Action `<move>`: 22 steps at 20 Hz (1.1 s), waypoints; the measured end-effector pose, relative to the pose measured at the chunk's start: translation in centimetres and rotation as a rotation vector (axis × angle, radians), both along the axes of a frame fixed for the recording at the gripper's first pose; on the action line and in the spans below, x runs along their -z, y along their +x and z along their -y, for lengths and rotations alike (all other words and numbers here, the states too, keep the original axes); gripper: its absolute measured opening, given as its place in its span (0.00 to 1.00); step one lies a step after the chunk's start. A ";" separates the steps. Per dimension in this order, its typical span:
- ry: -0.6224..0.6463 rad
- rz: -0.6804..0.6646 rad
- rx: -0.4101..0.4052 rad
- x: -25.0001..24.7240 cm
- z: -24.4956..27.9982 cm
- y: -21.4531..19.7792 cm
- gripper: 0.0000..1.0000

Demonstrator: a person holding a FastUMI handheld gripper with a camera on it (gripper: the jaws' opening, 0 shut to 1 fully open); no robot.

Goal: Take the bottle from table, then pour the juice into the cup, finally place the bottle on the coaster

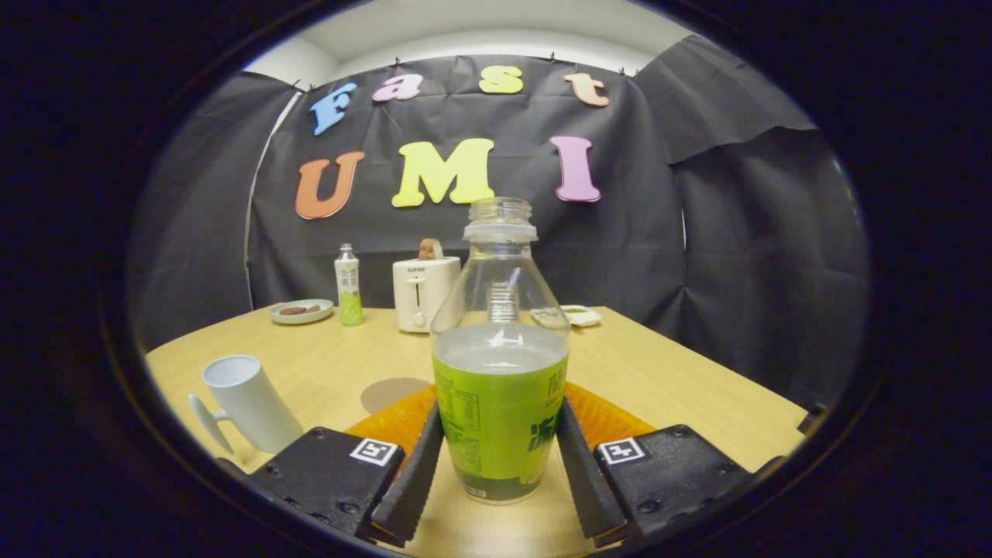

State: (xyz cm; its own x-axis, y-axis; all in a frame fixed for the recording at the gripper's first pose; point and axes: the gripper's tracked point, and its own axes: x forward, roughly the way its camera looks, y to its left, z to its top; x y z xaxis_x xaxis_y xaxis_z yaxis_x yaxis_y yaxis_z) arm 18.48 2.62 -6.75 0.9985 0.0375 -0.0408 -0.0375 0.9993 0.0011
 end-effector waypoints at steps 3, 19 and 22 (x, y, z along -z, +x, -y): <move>-0.086 0.009 0.036 -1.5 0.8 -0.9 0.79; -0.752 -0.155 0.123 -5.0 -0.6 -3.6 0.80; -0.869 -0.166 0.114 -3.8 -2.7 -3.4 0.80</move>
State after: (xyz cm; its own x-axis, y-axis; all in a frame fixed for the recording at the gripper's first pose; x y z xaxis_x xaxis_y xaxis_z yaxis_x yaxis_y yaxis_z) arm 15.07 5.33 -2.97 0.9730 -0.1731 -0.1527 -0.0044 0.6477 -0.7619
